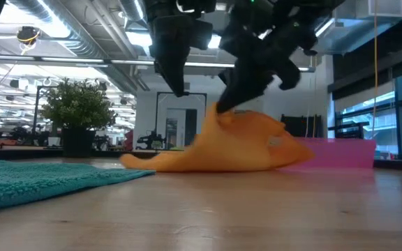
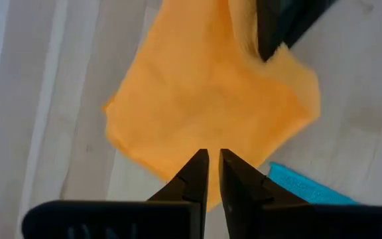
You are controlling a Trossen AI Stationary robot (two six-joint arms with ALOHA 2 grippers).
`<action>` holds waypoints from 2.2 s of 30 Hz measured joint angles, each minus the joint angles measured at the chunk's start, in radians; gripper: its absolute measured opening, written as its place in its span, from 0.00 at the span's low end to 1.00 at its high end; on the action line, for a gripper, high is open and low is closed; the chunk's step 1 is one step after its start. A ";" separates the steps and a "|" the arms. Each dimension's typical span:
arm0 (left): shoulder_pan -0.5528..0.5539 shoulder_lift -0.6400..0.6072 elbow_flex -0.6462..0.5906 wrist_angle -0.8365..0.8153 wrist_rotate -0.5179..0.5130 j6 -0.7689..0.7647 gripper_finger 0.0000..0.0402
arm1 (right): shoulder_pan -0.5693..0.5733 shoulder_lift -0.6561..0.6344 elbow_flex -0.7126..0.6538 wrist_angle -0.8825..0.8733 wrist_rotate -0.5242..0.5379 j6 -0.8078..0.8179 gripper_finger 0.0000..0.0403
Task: Roll microfiber towels into tight, uniform cylinder then place into a basket
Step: Fold the orange microfiber towel
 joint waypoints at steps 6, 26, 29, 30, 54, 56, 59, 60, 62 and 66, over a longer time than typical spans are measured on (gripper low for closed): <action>-0.002 -0.039 0.000 -0.079 0.000 -0.052 0.07 | -0.019 0.059 0.087 -0.001 -0.081 -0.056 0.01; -0.054 -0.189 -0.405 0.147 0.000 -0.277 0.07 | -0.031 0.063 0.134 -0.188 -0.093 -0.052 0.01; -0.060 -0.189 -0.494 0.244 0.005 -0.306 0.07 | -0.031 0.063 0.134 -0.189 -0.093 -0.052 0.01; -0.061 -0.189 -0.518 0.272 0.006 -0.311 0.07 | -0.031 0.063 0.134 -0.189 -0.093 -0.052 0.01; -0.066 -0.191 -0.807 0.734 0.020 -0.331 0.07 | -0.051 0.105 0.176 0.020 -0.133 -0.185 0.01; -0.068 -0.191 -0.808 0.736 0.022 -0.331 0.07 | -0.051 0.125 0.175 0.030 -0.158 -0.187 0.01; -0.070 -0.190 -0.808 0.742 0.027 -0.331 0.07 | -0.051 0.158 0.175 0.069 -0.177 -0.209 0.01; -0.070 -0.190 -0.808 0.744 0.028 -0.332 0.07 | -0.051 0.166 0.175 0.079 -0.178 -0.222 0.01; -0.070 -0.190 -0.808 0.746 0.031 -0.332 0.07 | -0.051 0.180 0.175 0.123 -0.180 -0.238 0.01; -0.070 -0.190 -0.808 0.749 0.037 -0.333 0.07 | -0.060 0.193 0.175 0.166 -0.197 -0.238 0.01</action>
